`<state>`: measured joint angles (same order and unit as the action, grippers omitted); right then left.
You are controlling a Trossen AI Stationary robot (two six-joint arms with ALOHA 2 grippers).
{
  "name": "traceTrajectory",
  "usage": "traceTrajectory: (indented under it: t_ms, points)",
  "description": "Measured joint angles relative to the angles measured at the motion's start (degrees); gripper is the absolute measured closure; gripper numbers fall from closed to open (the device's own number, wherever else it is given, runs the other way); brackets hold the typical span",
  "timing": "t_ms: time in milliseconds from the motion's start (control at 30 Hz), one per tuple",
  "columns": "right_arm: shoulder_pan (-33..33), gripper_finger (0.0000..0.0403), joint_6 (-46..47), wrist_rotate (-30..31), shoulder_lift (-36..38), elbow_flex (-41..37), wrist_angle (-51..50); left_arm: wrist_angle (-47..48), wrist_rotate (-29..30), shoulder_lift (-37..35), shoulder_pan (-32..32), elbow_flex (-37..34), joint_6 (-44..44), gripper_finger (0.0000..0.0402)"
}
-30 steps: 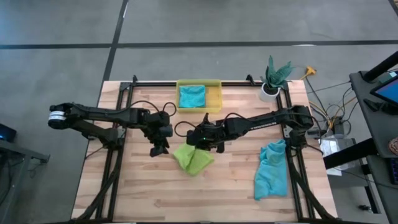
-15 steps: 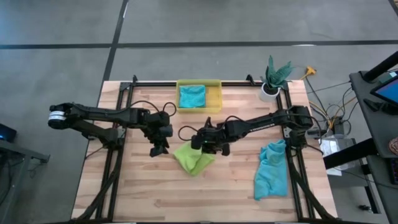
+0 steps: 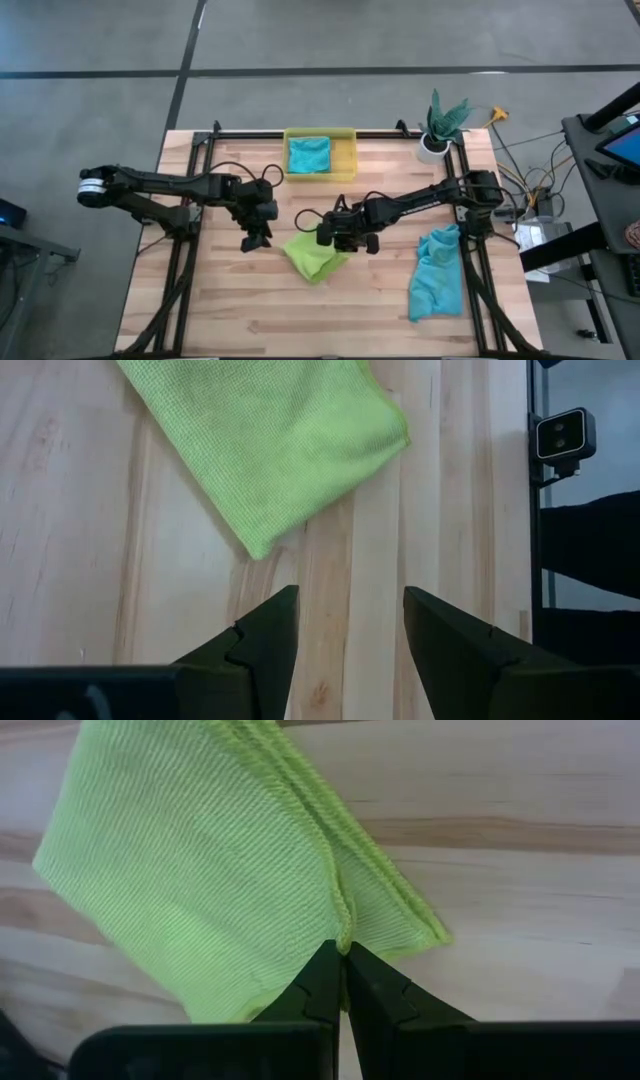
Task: Fold microfiber towels
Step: Fold the green microfiber cloth, then stack the green microfiber cloth on the blue microfiber cloth in the bin
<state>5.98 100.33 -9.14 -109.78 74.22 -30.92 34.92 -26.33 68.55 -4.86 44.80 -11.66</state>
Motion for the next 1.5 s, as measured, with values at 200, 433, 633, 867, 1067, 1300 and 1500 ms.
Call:
traceTrajectory:
  t_ms: [200,433,633,867,1067,1300,1500]
  points:
    - [0.00,0.0393,0.14,-0.60,0.00,-1.39,0.04,0.01,0.00,0.00,0.02,0.00,0.00,0.0236]
    - [0.13,0.0356,-2.15,-1.38,0.00,-3.94,0.13,0.00,0.00,0.00,0.00,0.00,0.00,0.0236]
    - [0.11,0.0318,-2.40,-1.29,-0.02,-5.60,0.11,0.10,-0.50,0.00,0.00,0.00,-0.04,0.0236]
    - [0.92,0.0273,-3.33,-0.41,0.08,-5.13,-1.88,0.59,-0.68,0.00,0.01,0.00,-0.09,0.0236]
    - [3.09,0.0259,-4.70,7.20,3.42,-2.58,-3.27,-0.03,-0.68,0.00,0.00,0.04,-0.07,0.0236]
    - [4.68,0.0273,-10.36,20.37,6.21,0.89,-6.03,-5.46,0.44,0.00,0.02,0.24,-0.09,0.0236]
    - [4.11,0.0267,-18.67,16.88,6.01,0.85,-5.30,-3.44,2.88,-0.90,-1.25,2.90,0.00,0.0236]
